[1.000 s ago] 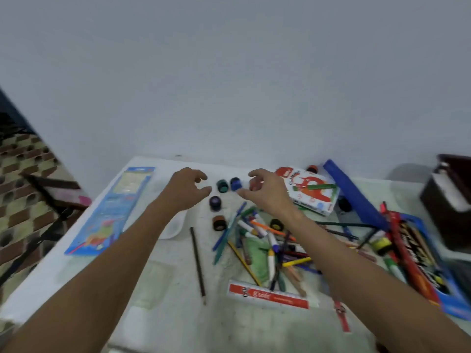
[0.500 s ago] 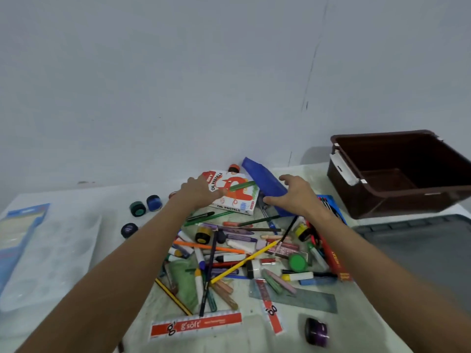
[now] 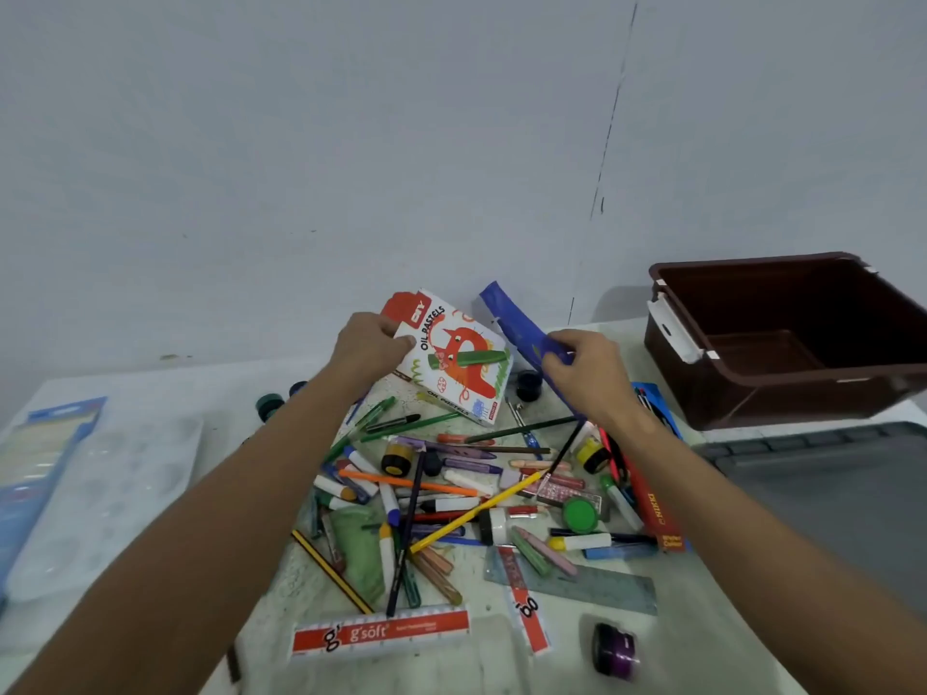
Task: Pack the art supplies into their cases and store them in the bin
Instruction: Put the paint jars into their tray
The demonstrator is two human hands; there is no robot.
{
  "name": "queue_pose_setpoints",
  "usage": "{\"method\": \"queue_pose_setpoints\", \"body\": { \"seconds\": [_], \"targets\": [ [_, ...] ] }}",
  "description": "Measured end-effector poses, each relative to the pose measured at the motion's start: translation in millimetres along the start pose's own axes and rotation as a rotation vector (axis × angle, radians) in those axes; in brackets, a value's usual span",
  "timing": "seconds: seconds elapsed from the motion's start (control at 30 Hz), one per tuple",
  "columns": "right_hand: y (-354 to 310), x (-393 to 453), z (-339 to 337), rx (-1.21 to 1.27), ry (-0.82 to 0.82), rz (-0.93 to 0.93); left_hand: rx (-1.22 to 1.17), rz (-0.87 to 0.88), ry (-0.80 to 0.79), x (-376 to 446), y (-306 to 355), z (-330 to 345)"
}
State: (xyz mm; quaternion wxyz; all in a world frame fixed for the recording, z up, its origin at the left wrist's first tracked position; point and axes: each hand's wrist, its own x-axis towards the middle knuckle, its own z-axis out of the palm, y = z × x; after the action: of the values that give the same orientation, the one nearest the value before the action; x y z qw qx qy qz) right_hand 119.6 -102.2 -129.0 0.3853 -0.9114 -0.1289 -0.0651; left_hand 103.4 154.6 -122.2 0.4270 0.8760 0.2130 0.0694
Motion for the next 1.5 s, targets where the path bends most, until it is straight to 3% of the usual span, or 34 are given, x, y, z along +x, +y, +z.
{"method": "queue_pose_setpoints", "body": {
  "seconds": [0.33, 0.67, 0.93, 1.03, 1.2, 1.27, 1.33, 1.5],
  "targets": [
    [-93.5, -7.6, 31.7, 0.267, 0.050, -0.170, -0.255, -0.093, 0.250, -38.8, -19.4, -113.7],
    [-208.4, -48.0, 167.2, 0.385, -0.189, -0.416, -0.443, -0.390, 0.676, -129.8, -132.0, -250.6],
    [-257.6, -88.7, 251.6, 0.293, -0.385, -0.538, -0.596, -0.589, 0.891, -168.8, -200.4, -255.0],
    [-259.7, -97.1, 262.6, 0.242, -0.463, -0.608, -0.437, -0.676, 0.861, -171.1, -223.6, -250.6],
    [-250.7, -104.1, 274.4, 0.141, -0.669, -0.675, 0.017, -0.678, 0.572, -180.0, -217.7, -241.7],
    [-248.6, -106.0, 271.8, 0.128, -0.733, -0.659, 0.240, -0.617, 0.468, -182.6, -216.1, -239.7],
    [-245.6, -105.5, 266.4, 0.157, -0.731, -0.641, 0.382, -0.560, 0.466, -183.6, -213.1, -239.3],
    [-220.5, -91.7, 231.0, 0.252, -0.628, -0.536, 0.448, -0.293, 0.380, -172.0, -184.5, -217.1]
  ]
}}
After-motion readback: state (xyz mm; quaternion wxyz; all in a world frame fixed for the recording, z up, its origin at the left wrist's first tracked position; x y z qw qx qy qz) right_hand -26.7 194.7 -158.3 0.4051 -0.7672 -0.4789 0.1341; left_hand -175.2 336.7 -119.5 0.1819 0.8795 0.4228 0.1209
